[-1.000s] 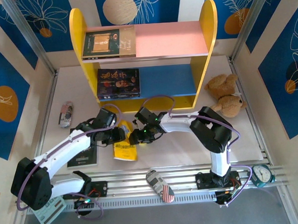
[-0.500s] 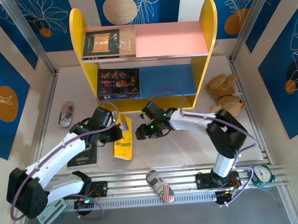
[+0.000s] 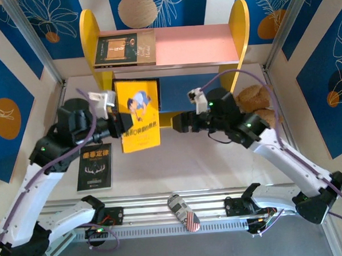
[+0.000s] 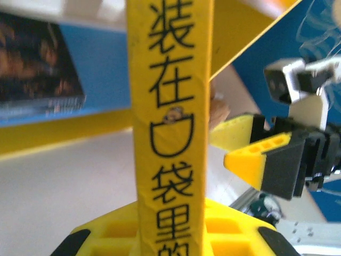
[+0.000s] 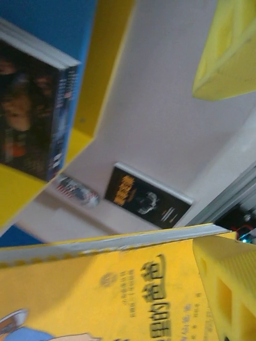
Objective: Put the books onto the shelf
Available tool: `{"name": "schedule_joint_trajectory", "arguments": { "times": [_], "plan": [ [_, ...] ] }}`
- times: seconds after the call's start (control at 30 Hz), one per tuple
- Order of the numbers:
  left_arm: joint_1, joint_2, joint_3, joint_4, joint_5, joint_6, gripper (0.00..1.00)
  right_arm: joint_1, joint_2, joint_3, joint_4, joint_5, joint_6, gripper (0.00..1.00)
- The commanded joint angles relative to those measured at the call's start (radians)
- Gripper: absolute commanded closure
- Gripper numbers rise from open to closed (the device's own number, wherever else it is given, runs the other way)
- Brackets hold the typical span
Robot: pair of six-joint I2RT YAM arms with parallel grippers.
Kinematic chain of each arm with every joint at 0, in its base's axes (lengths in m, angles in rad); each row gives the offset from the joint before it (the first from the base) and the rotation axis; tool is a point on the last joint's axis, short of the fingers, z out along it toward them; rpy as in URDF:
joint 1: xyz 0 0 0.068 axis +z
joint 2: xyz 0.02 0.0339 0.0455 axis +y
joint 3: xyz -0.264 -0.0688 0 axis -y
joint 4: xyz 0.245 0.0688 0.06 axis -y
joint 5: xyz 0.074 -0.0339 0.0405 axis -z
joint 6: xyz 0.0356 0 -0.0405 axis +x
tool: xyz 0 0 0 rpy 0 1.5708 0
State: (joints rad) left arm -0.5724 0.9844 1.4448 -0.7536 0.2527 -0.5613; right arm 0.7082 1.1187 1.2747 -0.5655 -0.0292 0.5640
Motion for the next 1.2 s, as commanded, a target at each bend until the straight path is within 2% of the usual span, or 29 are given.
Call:
{"name": "schedule_joint_trajectory", "arguments": {
  "times": [0.0,0.23,0.47,0.67,0.83,1.17],
  "plan": [
    [-0.005,0.081,0.193,0.035,-0.058,0.036,0.97,-0.032,-0.027,0.097,-0.037,-0.038,0.005,0.3],
    [-0.005,0.307,0.526,0.223,-0.145,0.027,0.97,-0.19,0.084,0.375,0.019,-0.146,0.039,0.28],
    [-0.004,0.508,0.784,0.432,-0.236,-0.021,0.98,-0.304,0.302,0.764,0.001,-0.284,0.112,0.27],
    [-0.005,0.596,0.819,0.641,-0.33,-0.044,1.0,-0.329,0.427,0.936,0.039,-0.329,0.214,0.21],
    [-0.007,0.647,0.806,0.843,-0.35,-0.027,1.0,-0.332,0.485,0.938,0.164,-0.37,0.328,0.11],
    [-0.006,0.692,0.775,0.977,-0.356,-0.093,1.0,-0.311,0.687,1.127,0.225,-0.397,0.437,0.09]
  ]
}}
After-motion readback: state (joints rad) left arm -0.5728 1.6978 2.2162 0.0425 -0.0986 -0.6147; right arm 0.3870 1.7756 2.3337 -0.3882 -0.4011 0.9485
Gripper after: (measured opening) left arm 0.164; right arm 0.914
